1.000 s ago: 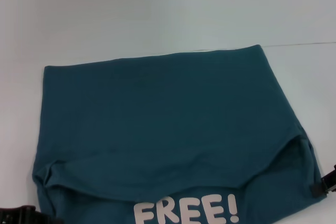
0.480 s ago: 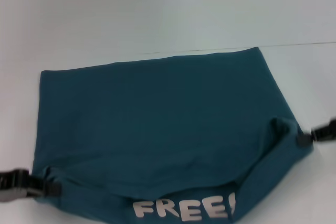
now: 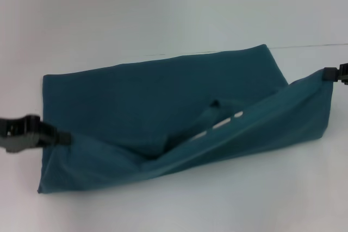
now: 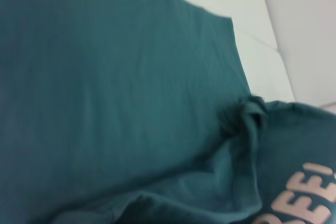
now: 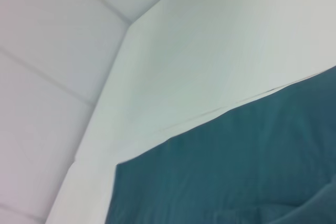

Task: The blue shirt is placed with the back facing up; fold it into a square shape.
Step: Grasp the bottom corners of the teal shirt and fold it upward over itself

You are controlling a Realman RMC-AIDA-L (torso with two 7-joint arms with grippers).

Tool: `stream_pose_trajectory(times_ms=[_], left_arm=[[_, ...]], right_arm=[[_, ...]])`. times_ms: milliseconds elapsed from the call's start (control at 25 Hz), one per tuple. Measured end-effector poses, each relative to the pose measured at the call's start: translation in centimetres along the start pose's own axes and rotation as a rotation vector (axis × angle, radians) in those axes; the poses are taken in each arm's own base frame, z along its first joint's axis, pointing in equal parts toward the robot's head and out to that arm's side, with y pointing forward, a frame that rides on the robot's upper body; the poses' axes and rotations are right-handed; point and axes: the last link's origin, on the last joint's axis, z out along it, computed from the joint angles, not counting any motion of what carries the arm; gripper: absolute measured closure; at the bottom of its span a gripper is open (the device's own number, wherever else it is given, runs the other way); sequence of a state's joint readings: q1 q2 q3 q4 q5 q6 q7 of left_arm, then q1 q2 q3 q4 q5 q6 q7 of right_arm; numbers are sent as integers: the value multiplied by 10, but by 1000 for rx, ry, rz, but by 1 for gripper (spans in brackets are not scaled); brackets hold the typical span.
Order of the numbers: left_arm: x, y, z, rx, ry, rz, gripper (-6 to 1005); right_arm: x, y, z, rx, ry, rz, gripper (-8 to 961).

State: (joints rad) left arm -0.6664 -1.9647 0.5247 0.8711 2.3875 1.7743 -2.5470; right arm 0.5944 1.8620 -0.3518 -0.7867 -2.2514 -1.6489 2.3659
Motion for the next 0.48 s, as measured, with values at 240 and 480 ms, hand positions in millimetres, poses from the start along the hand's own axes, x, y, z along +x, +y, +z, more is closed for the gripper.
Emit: stream_pose_trajectory(times_ms=[240, 480], left_arm=[[28, 2, 5, 42, 77, -26, 987], [49, 1, 14, 91, 163, -39, 987]], right_arm=[[-2, -16, 11, 55, -55, 48, 918], [-10, -22, 30, 115, -125, 55, 918]])
